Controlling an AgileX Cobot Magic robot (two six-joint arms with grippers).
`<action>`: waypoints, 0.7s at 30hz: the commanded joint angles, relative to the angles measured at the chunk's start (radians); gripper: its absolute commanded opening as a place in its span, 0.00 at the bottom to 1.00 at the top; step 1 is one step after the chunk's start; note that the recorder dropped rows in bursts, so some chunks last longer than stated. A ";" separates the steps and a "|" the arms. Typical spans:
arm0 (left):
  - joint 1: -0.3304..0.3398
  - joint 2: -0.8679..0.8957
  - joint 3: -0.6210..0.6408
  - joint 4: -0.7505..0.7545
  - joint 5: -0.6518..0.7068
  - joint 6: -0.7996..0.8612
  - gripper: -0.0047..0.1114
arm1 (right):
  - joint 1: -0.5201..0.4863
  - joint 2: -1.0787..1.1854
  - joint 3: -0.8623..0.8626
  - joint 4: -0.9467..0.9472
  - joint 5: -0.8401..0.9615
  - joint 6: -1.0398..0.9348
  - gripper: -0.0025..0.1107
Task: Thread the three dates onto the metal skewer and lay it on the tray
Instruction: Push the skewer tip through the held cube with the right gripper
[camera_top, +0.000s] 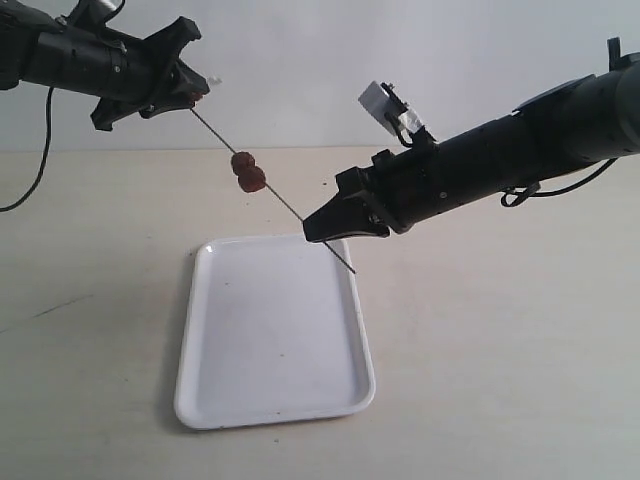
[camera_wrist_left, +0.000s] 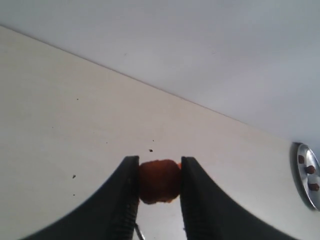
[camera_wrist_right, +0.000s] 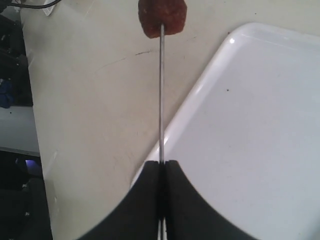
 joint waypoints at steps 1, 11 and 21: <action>-0.005 -0.009 -0.006 0.002 -0.028 0.004 0.29 | -0.002 -0.003 0.003 0.008 0.014 -0.005 0.02; -0.005 -0.009 -0.006 0.026 -0.080 0.004 0.29 | -0.002 -0.003 0.003 0.073 -0.034 -0.010 0.02; -0.005 -0.009 -0.006 0.024 -0.098 0.004 0.29 | -0.002 -0.003 0.003 0.053 0.019 -0.014 0.02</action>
